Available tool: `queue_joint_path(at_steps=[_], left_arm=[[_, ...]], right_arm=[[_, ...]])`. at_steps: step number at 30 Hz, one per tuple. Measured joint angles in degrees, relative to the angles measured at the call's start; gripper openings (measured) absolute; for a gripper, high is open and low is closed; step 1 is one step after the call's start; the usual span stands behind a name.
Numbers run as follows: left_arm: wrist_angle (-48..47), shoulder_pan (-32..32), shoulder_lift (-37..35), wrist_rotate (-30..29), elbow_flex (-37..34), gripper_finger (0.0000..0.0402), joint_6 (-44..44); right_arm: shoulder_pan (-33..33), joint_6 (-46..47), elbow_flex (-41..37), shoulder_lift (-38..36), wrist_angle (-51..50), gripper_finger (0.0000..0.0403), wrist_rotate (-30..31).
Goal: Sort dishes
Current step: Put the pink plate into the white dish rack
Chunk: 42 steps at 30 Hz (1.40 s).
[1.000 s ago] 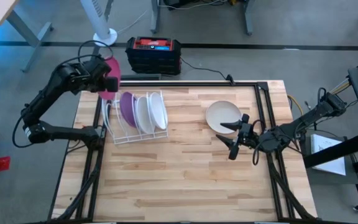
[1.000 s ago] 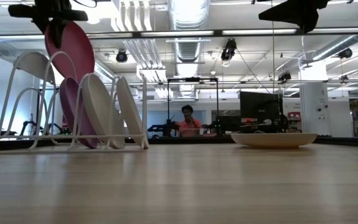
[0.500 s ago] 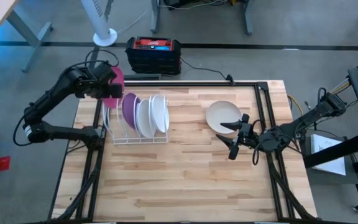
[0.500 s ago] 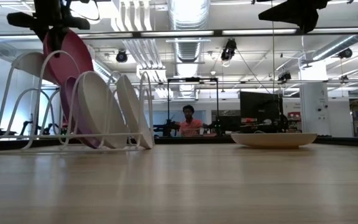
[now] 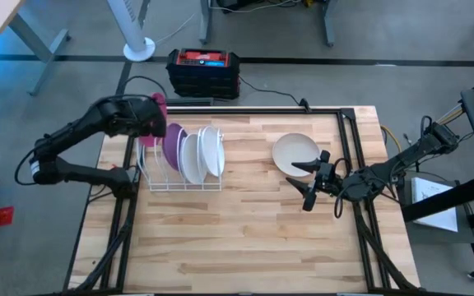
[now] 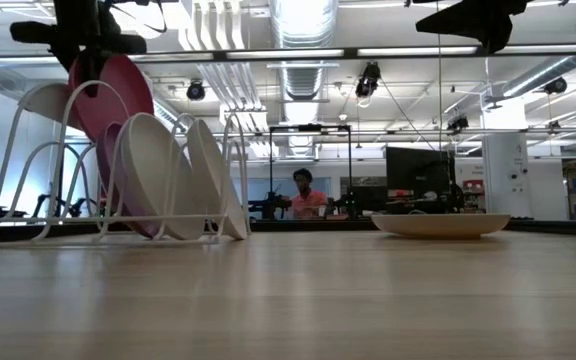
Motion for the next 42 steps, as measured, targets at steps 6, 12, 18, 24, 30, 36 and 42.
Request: queue_joint_path(at_steps=[6,12,18,24,30,36,42], left_arm=[[0.1,-4.7,0.4,-4.6,-2.8,0.0027,-4.0],[-0.2,-8.1,0.5,-5.7,-3.6,0.0027,-6.3],[0.2,-8.2,0.5,-4.5,0.0,0.0050,-4.6],[0.1,-8.2,0.6,-5.4,3.3,0.0082,-3.3],[0.1,-8.2,1.5,-5.0,3.7,0.0086,-2.5],[0.1,-8.2,3.2,-4.1,3.5,0.0086,-2.2],[0.0,-8.2,3.7,-1.6,3.8,0.0087,-1.6]], right_arm=[[0.0,0.0,0.0,0.0,0.0,0.0243,0.0],[0.0,0.0,0.0,0.0,0.0,0.0240,0.0],[-0.1,0.0,0.0,0.0,0.0,0.0249,0.0],[-0.1,0.0,0.0,0.0,0.0,0.0246,0.0],[-0.1,0.0,0.0,0.0,0.0,0.0249,0.0],[-0.1,0.0,0.0,0.0,0.0,0.0256,0.0],[-0.1,0.0,0.0,0.0,0.0,0.0252,0.0]])
